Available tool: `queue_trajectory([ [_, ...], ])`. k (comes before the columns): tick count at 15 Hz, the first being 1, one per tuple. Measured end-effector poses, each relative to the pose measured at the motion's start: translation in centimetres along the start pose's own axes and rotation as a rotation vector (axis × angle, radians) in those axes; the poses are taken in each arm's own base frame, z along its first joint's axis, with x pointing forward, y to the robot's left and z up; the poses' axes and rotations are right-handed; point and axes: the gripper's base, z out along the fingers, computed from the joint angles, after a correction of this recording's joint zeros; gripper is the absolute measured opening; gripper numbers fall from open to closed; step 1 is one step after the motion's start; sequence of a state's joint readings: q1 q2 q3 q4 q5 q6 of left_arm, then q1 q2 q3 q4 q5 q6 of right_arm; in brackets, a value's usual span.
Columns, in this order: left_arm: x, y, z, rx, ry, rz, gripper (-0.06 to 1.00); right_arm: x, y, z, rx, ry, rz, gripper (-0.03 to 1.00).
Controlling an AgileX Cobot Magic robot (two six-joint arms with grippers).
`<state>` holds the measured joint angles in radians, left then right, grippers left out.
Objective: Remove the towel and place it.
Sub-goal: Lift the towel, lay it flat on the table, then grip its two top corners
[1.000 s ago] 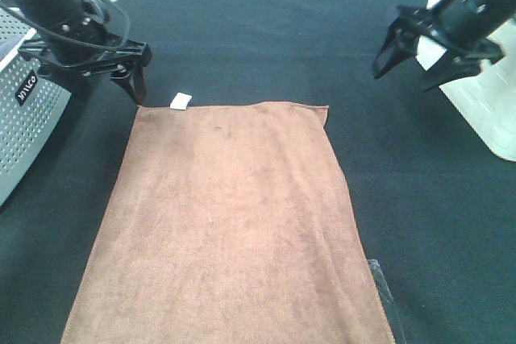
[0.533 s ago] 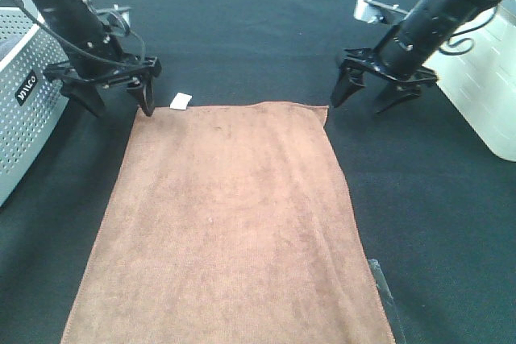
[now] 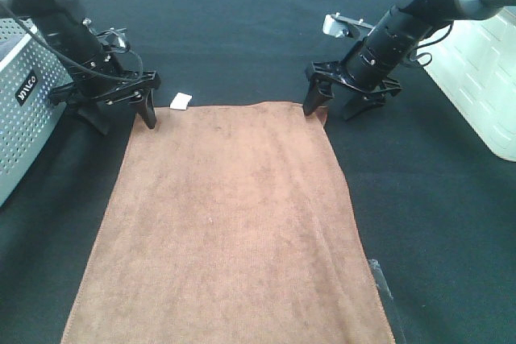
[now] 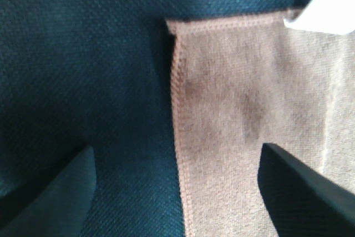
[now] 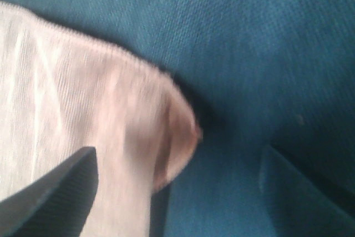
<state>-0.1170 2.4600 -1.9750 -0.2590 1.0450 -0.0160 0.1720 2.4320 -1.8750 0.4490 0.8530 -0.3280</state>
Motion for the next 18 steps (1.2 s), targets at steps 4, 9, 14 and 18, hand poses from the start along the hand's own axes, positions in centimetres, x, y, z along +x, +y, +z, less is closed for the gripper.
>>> queue_trajectory([
  [4,-0.1,-0.1,0.2,0.020,-0.001,0.010,0.76,-0.4,1.0,0.8,0.001,-0.023,-0.021,0.73],
  [9,-0.1,-1.4,0.6,0.065,-0.020,0.030,0.74,-0.8,2.5,1.8,0.012,-0.071,-0.052,0.61],
  [14,-0.2,-2.6,1.0,0.104,-0.046,0.023,0.60,-0.8,2.9,2.3,0.032,-0.079,-0.080,0.41],
  [18,-0.2,-2.6,1.6,0.107,-0.046,0.047,0.14,-0.8,2.6,2.4,0.068,-0.074,-0.109,0.12],
])
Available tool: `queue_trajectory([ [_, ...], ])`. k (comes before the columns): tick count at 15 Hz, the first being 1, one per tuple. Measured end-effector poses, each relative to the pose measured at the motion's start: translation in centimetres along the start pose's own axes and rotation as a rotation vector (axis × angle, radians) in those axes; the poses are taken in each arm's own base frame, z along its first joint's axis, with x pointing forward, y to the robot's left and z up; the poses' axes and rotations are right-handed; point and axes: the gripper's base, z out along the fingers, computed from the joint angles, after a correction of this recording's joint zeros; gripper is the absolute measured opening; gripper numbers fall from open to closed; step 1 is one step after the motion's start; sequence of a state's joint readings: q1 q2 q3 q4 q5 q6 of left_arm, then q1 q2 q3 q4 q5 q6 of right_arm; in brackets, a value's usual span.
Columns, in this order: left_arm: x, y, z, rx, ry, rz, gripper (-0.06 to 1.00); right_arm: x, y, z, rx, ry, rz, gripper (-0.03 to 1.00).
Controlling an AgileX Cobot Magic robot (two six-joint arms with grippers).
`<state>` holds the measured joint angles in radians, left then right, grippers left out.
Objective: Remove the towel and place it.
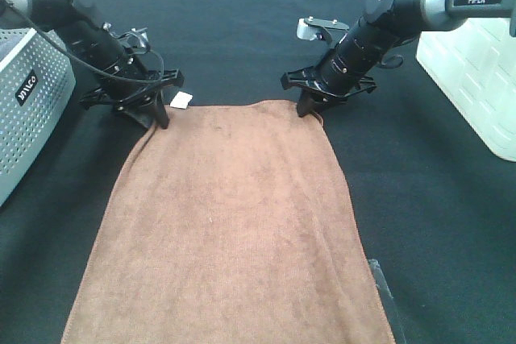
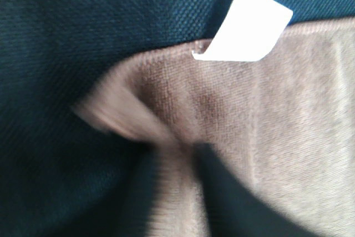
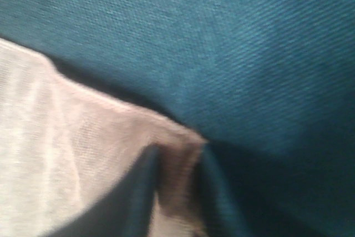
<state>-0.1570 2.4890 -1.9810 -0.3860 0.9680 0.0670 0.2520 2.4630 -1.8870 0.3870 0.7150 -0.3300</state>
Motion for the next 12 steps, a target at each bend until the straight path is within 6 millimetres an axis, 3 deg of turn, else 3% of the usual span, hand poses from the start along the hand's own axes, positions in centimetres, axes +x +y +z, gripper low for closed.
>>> queue_trajectory([
  [1,0.0,0.0,0.1,0.002,0.001,0.021,0.04,0.0,-0.1,0.0,0.007,0.003,-0.007,0.02],
  [2,0.0,0.0,0.1,0.004,0.000,0.043,0.01,0.1,-0.1,0.1,0.014,0.006,-0.014,0.00],
  [7,-0.1,-0.1,0.1,0.005,-0.006,0.152,0.01,-0.3,-0.1,-0.2,0.061,0.010,-0.077,0.00],
  [12,-2.1,-1.0,-1.5,-0.019,-0.102,0.215,0.01,-2.4,-0.4,-1.8,0.146,-0.041,-0.170,0.00],
])
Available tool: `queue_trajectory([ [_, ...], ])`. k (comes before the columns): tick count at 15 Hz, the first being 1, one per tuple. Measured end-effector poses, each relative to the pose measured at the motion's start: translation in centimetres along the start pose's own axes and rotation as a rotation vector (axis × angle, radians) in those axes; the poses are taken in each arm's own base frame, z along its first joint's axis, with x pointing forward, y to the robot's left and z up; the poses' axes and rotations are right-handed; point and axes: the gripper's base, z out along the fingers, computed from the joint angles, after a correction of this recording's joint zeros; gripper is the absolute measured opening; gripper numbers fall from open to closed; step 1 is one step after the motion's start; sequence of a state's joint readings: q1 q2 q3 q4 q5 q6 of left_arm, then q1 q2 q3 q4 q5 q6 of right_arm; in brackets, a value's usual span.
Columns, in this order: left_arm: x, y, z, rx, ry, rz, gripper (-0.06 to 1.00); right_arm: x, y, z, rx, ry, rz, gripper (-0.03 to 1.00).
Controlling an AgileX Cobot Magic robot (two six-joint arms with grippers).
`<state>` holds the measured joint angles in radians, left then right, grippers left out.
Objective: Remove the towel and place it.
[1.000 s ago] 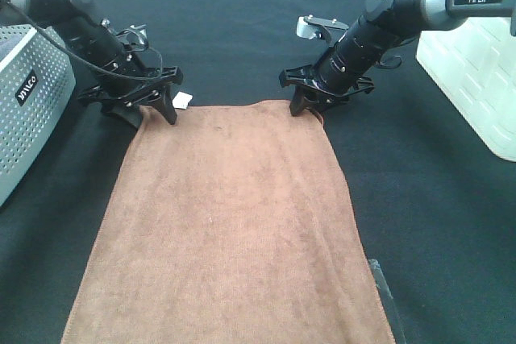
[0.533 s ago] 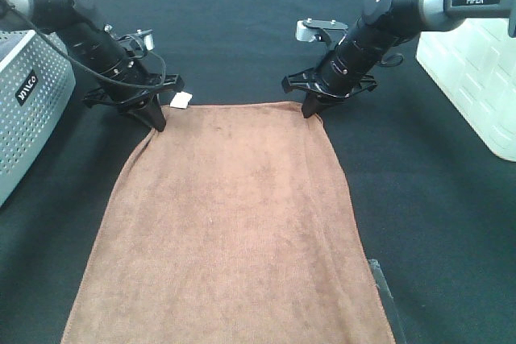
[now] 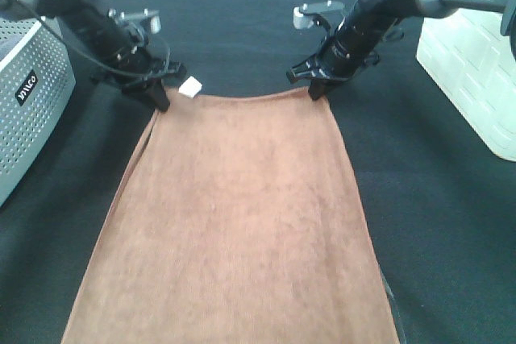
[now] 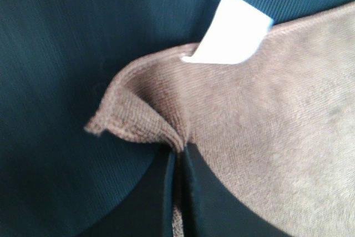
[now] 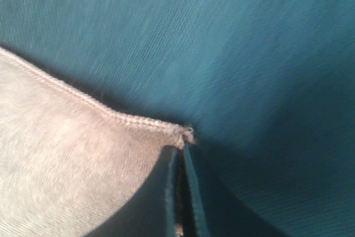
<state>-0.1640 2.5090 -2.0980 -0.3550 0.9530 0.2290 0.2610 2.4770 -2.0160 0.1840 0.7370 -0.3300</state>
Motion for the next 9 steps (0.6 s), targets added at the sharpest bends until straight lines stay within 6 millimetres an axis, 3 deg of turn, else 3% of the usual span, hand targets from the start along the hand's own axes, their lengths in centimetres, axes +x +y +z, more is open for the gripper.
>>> queue_trajectory([
  [6,-3.7,-0.6,-2.9,-0.045,-0.238,0.081,0.01,-3.1,-0.7,-2.0,0.080,-0.194,-0.034,0.00],
  [9,-4.7,-0.4,-3.3,-0.074,-0.343,0.100,0.01,-4.2,-1.1,-2.4,0.122,-0.320,-0.037,0.00],
])
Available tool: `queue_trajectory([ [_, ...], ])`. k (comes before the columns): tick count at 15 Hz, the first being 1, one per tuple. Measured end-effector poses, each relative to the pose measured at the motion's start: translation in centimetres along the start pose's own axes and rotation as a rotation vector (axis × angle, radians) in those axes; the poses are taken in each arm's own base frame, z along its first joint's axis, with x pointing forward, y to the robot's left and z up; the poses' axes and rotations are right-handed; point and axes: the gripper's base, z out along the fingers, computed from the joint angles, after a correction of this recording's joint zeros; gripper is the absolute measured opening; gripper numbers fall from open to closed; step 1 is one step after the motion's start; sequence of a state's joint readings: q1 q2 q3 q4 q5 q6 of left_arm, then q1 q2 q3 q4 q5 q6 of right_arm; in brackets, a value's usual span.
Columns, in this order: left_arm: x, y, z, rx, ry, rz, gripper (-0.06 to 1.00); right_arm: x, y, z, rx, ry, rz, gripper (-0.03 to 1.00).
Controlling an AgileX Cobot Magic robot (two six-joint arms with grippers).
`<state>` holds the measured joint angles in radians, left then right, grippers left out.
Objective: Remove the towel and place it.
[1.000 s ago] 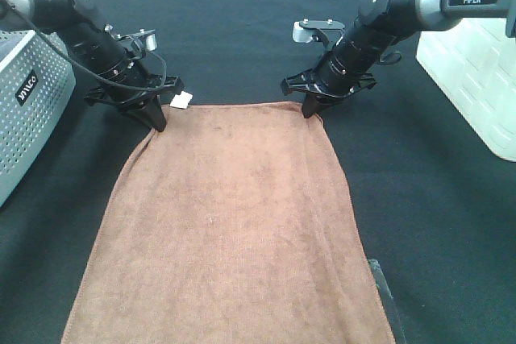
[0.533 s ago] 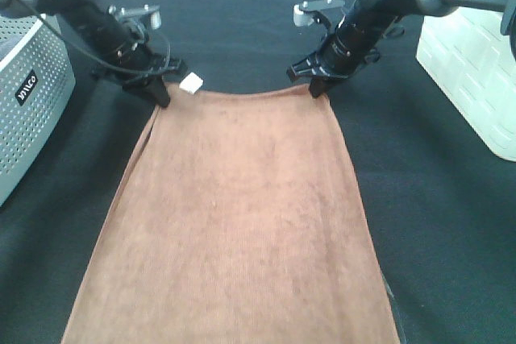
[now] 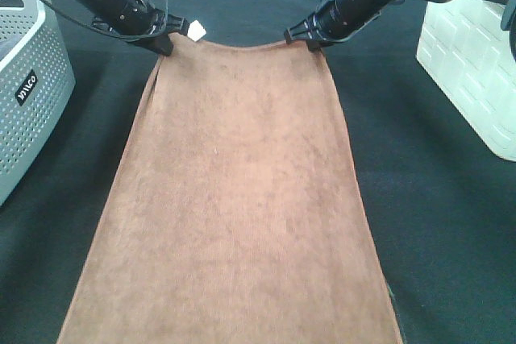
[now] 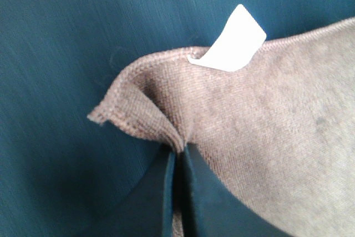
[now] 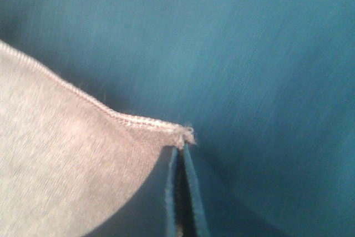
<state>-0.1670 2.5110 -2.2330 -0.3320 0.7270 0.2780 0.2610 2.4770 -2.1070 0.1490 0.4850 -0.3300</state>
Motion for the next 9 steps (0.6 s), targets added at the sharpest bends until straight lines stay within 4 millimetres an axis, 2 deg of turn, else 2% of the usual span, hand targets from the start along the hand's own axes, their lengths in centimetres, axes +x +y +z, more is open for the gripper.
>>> queue_trajectory([
  [5,-1.5,0.5,0.0,-0.057,-0.174,0.069,0.01,-1.7,-0.6,-0.2,0.063,-0.184,0.000,0.00],
  [9,-0.8,0.9,1.8,-0.068,-0.206,0.065,0.01,-1.7,-0.7,0.3,0.076,-0.216,0.001,0.00],
])
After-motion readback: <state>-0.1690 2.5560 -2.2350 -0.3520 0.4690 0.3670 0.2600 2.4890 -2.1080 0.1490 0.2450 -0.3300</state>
